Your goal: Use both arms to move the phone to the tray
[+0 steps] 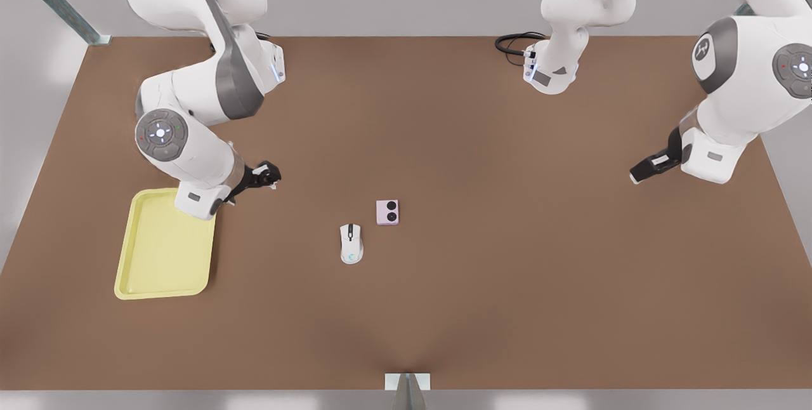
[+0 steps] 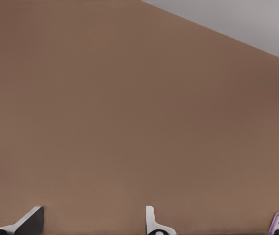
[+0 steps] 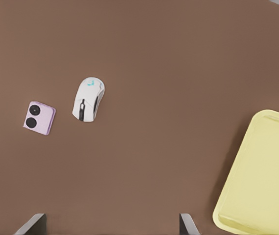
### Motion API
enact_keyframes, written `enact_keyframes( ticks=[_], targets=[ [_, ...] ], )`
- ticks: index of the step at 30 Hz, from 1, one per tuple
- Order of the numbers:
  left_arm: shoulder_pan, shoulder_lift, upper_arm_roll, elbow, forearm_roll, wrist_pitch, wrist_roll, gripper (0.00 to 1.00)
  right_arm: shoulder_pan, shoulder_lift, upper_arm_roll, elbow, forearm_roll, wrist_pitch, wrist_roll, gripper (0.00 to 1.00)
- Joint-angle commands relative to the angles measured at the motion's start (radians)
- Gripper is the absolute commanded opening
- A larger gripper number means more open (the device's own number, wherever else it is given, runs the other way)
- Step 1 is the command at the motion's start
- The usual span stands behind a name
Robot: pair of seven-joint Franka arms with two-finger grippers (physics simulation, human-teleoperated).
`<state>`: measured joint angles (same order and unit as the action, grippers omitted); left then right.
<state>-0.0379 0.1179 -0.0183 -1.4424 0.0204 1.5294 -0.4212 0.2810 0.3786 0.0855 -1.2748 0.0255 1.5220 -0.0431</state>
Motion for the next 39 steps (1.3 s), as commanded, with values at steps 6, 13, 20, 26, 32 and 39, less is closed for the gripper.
enact_keyframes(
  ticks=[6,13,20,26,32,39],
  targets=[
    [-0.014,0.062,-0.005,0.014,0.018,-0.04,0.483,1.0,0.201,0.183,-0.009,-0.015,0.045,0.276,0.661,1.0],
    [-0.014,0.081,-0.003,0.013,0.023,-0.038,0.541,1.0,0.317,0.328,-0.009,-0.003,0.028,0.461,0.937,1.0],
    [-0.014,0.098,0.001,0.013,0.015,-0.025,0.541,1.0,0.403,0.424,0.0,-0.02,-0.105,0.564,0.933,1.0],
    [-0.014,0.109,0.003,0.008,0.013,-0.012,0.541,1.0,0.394,0.424,0.0,-0.195,-0.093,0.82,0.963,1.0],
    [-0.013,0.12,0.004,0.008,0.013,-0.009,0.541,1.0,0.396,0.444,0.002,-0.207,-0.062,0.85,0.963,1.0],
    [-0.016,0.123,0.004,0.007,0.013,-0.012,0.529,1.0,0.402,0.416,0.002,-0.296,-0.062,0.896,0.977,1.0]
  ],
)
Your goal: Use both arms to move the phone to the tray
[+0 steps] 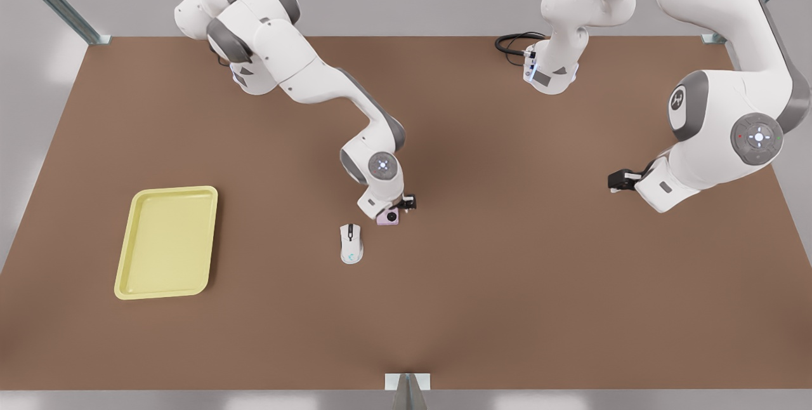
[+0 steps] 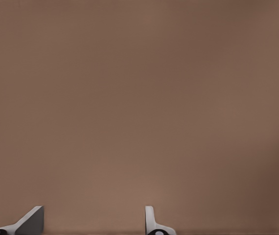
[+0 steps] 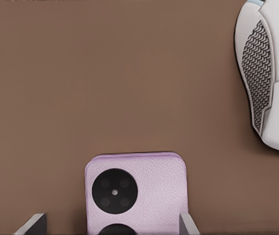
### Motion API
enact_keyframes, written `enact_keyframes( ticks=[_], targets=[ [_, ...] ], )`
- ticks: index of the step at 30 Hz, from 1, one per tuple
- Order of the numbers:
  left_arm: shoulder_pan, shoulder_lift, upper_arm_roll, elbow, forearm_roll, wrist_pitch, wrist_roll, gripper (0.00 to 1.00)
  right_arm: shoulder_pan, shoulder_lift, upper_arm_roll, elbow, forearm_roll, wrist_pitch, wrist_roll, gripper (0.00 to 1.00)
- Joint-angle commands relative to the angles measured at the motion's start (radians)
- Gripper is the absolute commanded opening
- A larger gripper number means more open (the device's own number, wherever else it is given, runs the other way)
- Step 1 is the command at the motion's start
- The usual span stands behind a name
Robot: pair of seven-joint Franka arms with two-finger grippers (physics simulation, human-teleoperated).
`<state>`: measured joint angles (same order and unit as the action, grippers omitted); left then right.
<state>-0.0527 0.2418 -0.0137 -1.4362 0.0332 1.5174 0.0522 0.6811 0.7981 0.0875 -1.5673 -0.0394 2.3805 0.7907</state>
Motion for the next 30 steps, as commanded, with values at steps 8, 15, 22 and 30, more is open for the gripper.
enact_keyframes(
  ticks=[8,15,22,30],
  targets=[
    [0.001,-0.002,0.0,0.0,0.001,0.0,0.054,1.0,-0.014,-0.028,-0.002,-0.06,0.001,0.039,0.056,1.0],
    [0.002,-0.002,0.003,0.0,0.001,0.001,0.054,1.0,-0.009,-0.014,-0.002,-0.059,-0.002,0.045,0.058,1.0],
    [0.002,-0.001,0.005,0.002,0.001,0.003,0.054,1.0,-0.009,-0.011,-0.002,-0.073,-0.002,0.082,0.061,1.0],
    [0.002,-0.001,0.003,0.002,0.001,0.004,0.054,1.0,-0.006,-0.008,0.0,-0.074,0.0,0.088,0.064,1.0]
  ],
)
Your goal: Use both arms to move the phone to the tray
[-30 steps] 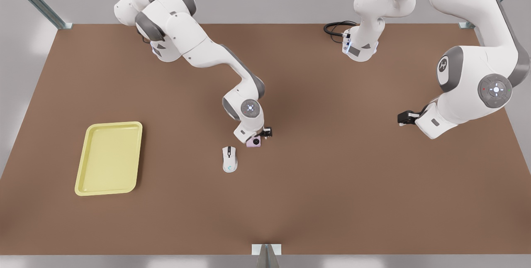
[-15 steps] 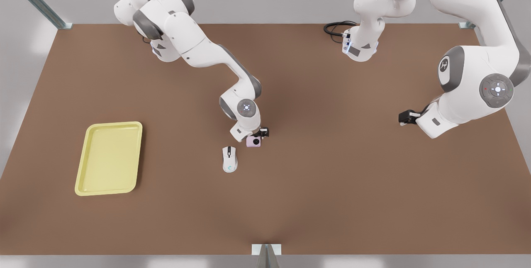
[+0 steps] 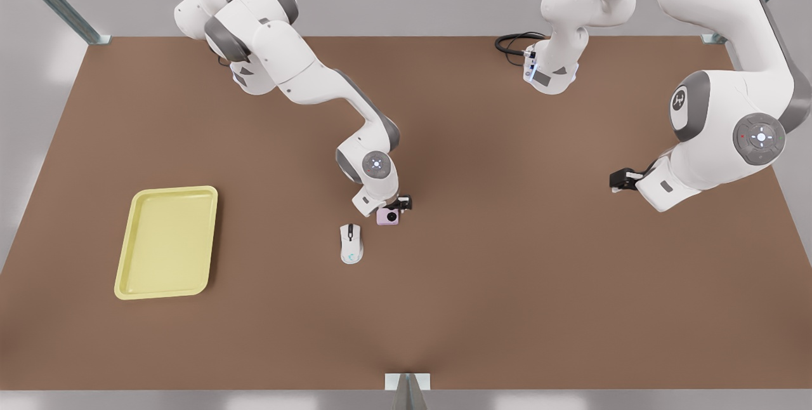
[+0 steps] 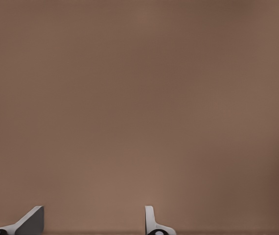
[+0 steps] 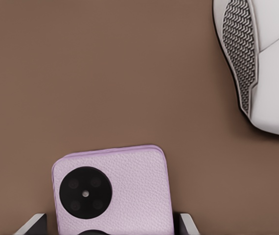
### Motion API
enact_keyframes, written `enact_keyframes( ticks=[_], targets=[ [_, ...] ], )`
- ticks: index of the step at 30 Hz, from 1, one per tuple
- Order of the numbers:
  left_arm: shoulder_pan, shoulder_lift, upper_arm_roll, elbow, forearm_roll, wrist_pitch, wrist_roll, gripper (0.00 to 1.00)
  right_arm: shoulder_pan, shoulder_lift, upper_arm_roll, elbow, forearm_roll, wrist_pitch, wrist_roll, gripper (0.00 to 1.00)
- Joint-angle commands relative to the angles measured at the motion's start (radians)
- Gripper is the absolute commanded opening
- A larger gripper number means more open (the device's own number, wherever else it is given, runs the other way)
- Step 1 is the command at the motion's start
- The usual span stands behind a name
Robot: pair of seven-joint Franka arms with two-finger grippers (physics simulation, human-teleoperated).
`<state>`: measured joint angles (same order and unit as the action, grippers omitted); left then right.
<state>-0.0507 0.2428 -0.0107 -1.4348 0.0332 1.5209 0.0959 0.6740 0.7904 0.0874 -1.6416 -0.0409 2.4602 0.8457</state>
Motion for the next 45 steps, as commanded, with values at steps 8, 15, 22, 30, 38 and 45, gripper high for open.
enact_keyframes(
  ticks=[8,15,22,30,38,45],
  targets=[
    [0.0,0.0,0.0,0.001,0.001,0.001,0.01,1.0,-0.001,-0.002,0.0,0.002,0.001,0.003,0.001,0.9],
    [0.0,-0.002,0.0,0.001,0.001,-0.002,0.01,1.0,-0.002,0.001,0.0,0.005,0.003,0.003,0.016,0.88],
    [0.0,-0.002,0.0,0.001,-0.001,-0.002,0.01,1.0,-0.002,0.003,0.0,0.009,0.003,-0.004,0.019,0.8],
    [0.0,-0.005,0.0,0.001,-0.001,-0.005,0.01,1.0,-0.001,-0.002,0.0,0.008,0.003,-0.004,0.019,0.77],
    [0.0,-0.007,0.0,0.001,-0.001,-0.005,0.012,1.0,-0.002,-0.017,0.0,0.009,0.003,-0.033,0.016,0.77],
    [0.0,-0.007,0.0,0.001,-0.003,-0.007,0.012,1.0,-0.077,-0.161,-0.005,-0.047,0.003,-0.155,-0.134,0.77]
  ],
)
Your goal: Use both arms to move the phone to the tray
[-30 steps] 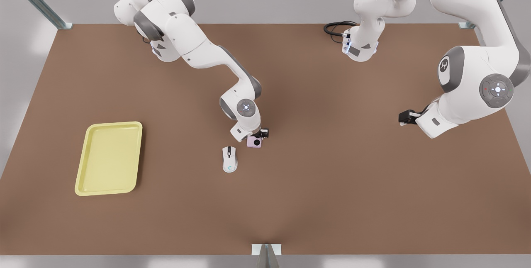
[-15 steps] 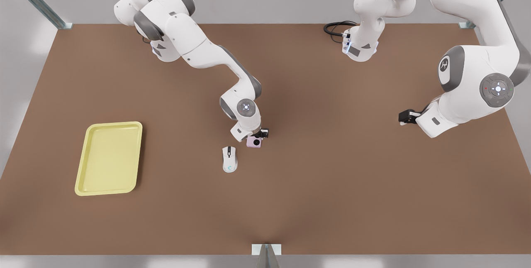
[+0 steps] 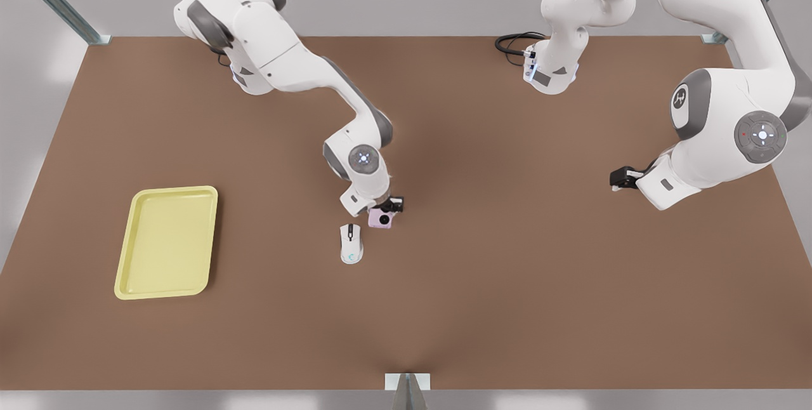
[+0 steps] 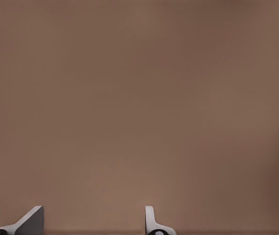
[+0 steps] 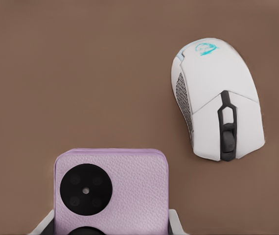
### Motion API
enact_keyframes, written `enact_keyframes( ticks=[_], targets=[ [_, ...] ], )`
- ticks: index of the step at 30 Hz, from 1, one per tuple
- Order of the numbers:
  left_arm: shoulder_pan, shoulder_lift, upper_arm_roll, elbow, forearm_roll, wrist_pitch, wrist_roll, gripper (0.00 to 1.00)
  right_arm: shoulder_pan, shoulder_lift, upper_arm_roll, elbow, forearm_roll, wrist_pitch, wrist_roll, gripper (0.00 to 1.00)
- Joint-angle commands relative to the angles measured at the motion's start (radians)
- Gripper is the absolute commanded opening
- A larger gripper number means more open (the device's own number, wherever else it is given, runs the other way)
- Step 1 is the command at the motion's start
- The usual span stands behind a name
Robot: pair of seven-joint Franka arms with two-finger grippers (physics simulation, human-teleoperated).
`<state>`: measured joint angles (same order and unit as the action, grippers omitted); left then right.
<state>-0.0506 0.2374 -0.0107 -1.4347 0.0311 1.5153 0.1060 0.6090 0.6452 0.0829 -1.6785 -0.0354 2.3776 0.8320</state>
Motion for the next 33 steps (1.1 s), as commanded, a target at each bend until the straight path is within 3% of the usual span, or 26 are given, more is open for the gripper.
enact_keyframes(
  ticks=[1,7,17,21,25,26,27,33],
  targets=[
    [0.0,-0.001,0.0,0.0,0.0,-0.003,0.001,1.0,-0.043,-0.05,-0.003,-0.046,-0.003,-0.07,-0.171,0.77],
    [-0.001,-0.001,0.0,0.0,-0.008,-0.003,0.001,1.0,-0.288,-0.18,0.003,-0.239,-0.001,-0.061,-0.521,0.77],
    [-0.002,0.002,0.0,0.0,-0.008,-0.003,0.0,1.0,-0.713,-0.26,-0.005,-0.345,-0.003,-0.066,-1.169,0.77],
    [-0.002,0.003,0.0,0.0,-0.01,0.0,-0.002,1.0,-0.755,-0.263,-0.087,-0.342,-0.001,-0.067,-1.387,0.77],
    [-0.002,0.005,0.0,0.0,-0.01,0.002,-0.003,1.0,-0.773,-0.263,-0.097,-0.343,-0.001,-0.067,-1.416,0.77],
    [-0.002,0.003,0.0,-0.001,-0.01,0.002,-0.003,1.0,-0.773,-0.263,-0.097,-0.343,-0.001,-0.067,-1.416,0.96],
    [-0.002,0.003,0.0,0.0,-0.01,0.002,-0.003,1.0,-0.773,-0.262,-0.097,-0.34,-0.001,-0.064,-1.415,1.0],
    [-0.003,0.003,0.0,0.0,-0.01,0.0,-0.014,1.0,-0.773,-0.305,-0.097,-0.323,-0.001,-0.077,-1.41,1.0]
  ],
)
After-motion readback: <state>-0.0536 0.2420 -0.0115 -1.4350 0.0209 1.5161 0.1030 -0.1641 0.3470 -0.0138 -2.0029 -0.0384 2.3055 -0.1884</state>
